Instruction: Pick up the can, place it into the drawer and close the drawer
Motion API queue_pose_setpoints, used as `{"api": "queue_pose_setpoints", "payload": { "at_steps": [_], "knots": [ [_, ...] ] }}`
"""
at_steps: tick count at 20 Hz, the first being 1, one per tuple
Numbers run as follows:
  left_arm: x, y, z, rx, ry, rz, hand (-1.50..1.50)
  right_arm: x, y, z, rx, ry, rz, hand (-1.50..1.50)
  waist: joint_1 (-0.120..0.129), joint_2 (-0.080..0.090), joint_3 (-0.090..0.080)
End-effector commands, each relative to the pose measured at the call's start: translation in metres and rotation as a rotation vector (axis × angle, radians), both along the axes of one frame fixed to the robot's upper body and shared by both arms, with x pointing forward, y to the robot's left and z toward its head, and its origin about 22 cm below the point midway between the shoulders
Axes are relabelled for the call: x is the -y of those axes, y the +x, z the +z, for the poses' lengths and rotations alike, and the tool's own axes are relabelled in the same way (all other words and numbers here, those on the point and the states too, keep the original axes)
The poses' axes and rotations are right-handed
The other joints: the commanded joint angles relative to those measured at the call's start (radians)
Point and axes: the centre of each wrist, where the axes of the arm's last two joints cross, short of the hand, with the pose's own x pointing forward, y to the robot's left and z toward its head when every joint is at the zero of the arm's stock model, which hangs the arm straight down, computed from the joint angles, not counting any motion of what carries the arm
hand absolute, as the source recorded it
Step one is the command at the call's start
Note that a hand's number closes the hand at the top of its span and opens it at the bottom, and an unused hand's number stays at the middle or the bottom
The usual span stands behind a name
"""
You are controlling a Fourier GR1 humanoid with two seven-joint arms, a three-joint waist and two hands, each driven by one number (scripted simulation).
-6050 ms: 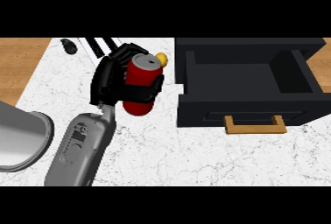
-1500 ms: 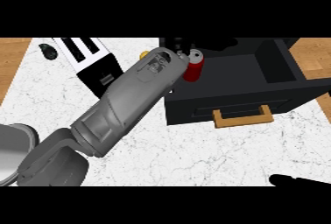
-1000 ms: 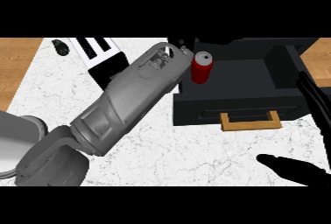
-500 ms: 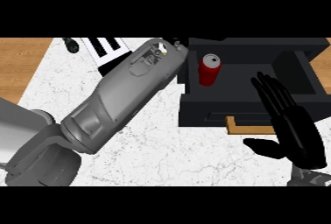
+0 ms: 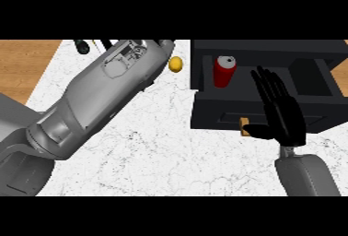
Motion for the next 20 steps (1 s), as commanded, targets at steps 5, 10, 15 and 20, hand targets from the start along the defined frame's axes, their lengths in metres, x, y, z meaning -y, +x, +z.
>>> {"api": "queue_pose_setpoints", "payload": {
  "at_steps": [5, 10, 15, 20],
  "knots": [
    [-0.036, -0.009, 0.001, -0.016, 0.016, 0.004, -1.50, -0.012, 0.040, -0.030, -0.039, -0.055, -0.051, -1.50, 0.019, 0.009, 0.008],
    [-0.062, -0.012, -0.003, -0.038, 0.019, -0.001, -1.50, 0.013, 0.044, -0.051, -0.029, -0.114, -0.096, -1.50, 0.030, 0.014, 0.009],
    [-0.071, -0.022, 0.005, -0.054, 0.012, -0.011, -1.50, -0.002, 0.077, -0.036, 0.041, -0.094, -0.143, -1.50, 0.048, 0.015, 0.009],
    [-0.076, -0.031, -0.019, -0.053, 0.013, -0.007, -1.50, -0.019, 0.107, -0.019, 0.102, -0.101, -0.141, -1.50, 0.042, 0.023, 0.009]
  ]
}}
